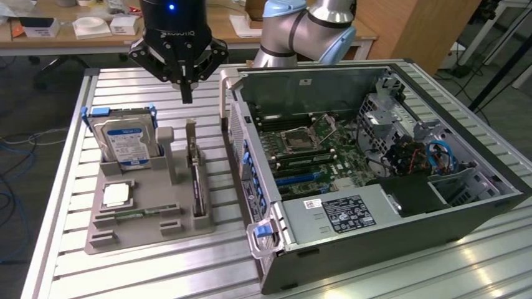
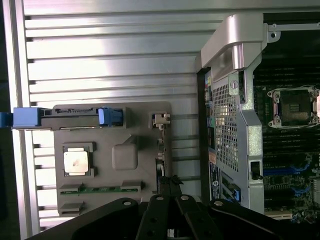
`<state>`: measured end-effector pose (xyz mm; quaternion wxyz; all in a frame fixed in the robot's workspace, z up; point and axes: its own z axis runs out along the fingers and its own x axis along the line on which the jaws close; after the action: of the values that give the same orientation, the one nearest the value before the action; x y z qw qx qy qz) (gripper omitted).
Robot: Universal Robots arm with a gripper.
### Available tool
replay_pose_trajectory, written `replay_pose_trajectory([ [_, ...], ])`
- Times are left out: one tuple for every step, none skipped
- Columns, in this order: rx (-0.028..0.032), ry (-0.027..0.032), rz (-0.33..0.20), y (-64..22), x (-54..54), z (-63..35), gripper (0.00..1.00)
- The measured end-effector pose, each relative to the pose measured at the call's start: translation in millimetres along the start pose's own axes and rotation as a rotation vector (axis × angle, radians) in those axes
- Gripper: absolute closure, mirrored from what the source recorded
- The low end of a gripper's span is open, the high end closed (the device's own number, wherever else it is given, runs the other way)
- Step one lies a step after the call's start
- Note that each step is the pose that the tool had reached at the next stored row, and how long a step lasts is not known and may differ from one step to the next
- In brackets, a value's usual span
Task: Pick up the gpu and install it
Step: 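Pick up the gpu and move the gpu toward the slot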
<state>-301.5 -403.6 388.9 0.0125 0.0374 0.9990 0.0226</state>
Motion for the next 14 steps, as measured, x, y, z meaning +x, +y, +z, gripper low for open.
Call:
replay_pose_trajectory([
  [0.0001, 0.0001, 0.0, 0.0, 0.0, 0.1, 0.89],
  [0.0, 0.0, 0.0, 0.0, 0.0, 0.4, 0.89],
  [-0.0001, -0.0001, 0.0, 0.0, 0.0, 0.8, 0.89],
  [-0.0001, -0.0001, 0.0, 0.0, 0.0, 1.2, 0.89],
  [0.0, 0.0, 0.0, -0.1, 0.0, 1.6, 0.89],
  [0.0, 0.0, 0.0, -0.1, 0.0, 2.2, 0.89],
  [0.0, 0.0, 0.0, -0.1, 0.1, 2.7, 0.89],
  [0.0, 0.0, 0.0, -0.1, 0.1, 3.1, 0.89],
  [0.0, 0.0, 0.0, -0.1, 0.1, 3.1, 0.89],
  [0.0001, 0.0001, 0.0, -0.1, 0.1, 3.1, 0.89],
  [0.0, 0.0001, 0.0, -0.1, 0.1, 3.1, 0.89],
  [0.0001, 0.0001, 0.0, -0.1, 0.1, 3.0, 0.89],
  [0.0, 0.0, 0.0, -0.1, 0.1, 3.1, 0.89],
  [0.0, 0.0, 0.0, -0.1, 0.1, 3.1, 0.89],
])
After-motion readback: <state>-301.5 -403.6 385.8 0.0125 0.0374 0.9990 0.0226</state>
